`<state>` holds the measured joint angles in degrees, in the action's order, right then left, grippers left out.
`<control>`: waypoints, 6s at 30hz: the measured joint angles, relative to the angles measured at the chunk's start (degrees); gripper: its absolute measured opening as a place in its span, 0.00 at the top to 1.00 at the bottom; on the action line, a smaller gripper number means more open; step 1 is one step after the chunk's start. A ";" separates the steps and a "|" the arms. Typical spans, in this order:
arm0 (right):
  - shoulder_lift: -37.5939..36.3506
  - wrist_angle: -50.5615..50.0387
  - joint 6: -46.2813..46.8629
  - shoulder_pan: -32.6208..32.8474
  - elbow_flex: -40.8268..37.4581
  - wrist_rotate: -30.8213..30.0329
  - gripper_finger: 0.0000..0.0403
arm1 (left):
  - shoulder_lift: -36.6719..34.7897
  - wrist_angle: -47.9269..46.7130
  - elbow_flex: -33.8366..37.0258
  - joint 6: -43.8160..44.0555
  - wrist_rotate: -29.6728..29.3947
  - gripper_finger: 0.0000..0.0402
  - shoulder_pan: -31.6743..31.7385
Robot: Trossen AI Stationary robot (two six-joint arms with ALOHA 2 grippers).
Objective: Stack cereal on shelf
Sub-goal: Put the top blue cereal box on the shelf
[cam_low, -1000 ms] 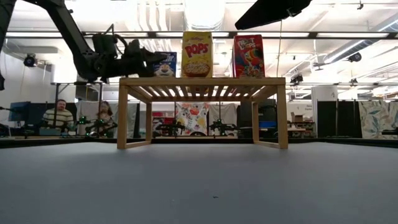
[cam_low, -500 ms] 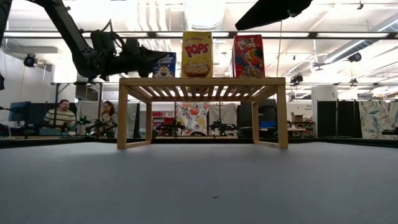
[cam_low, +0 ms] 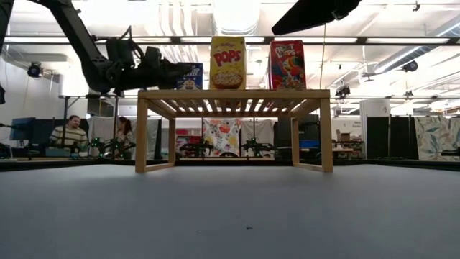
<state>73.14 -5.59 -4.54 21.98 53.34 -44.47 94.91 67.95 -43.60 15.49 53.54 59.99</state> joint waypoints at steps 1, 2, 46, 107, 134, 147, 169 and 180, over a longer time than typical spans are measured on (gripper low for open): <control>0.00 0.15 0.00 0.00 0.00 0.00 0.09 | 0.00 0.04 0.14 0.00 0.00 0.54 0.00; 0.00 0.25 0.01 0.00 0.00 -0.01 0.09 | 0.00 0.04 0.28 -0.02 0.00 0.54 0.00; 0.00 0.35 0.44 -0.02 0.00 -0.06 0.09 | -2.38 -1.02 0.60 -0.66 4.69 0.32 1.72; 0.00 1.67 0.07 -0.01 0.00 -0.02 0.09 | -23.91 -38.38 8.97 -13.40 -32.21 0.32 -8.62; 0.00 1.47 0.13 0.00 0.00 1.47 0.09 | -22.62 -42.28 7.62 -29.35 -32.18 0.52 -8.30; 0.00 1.14 -0.20 0.00 0.00 1.47 0.09 | -22.64 -53.10 1.21 -34.98 -24.13 0.58 -5.91; 0.00 1.16 -0.11 0.00 0.00 1.47 0.09 | -17.33 -54.06 -1.35 -37.77 -9.05 0.58 -0.44; 0.00 1.16 0.00 0.00 0.00 1.47 0.09 | -13.62 -48.51 -1.74 -36.00 -8.85 0.58 -0.05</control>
<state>73.14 -4.43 -4.54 21.98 53.34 -43.00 81.30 19.44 -45.34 -20.51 44.69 59.94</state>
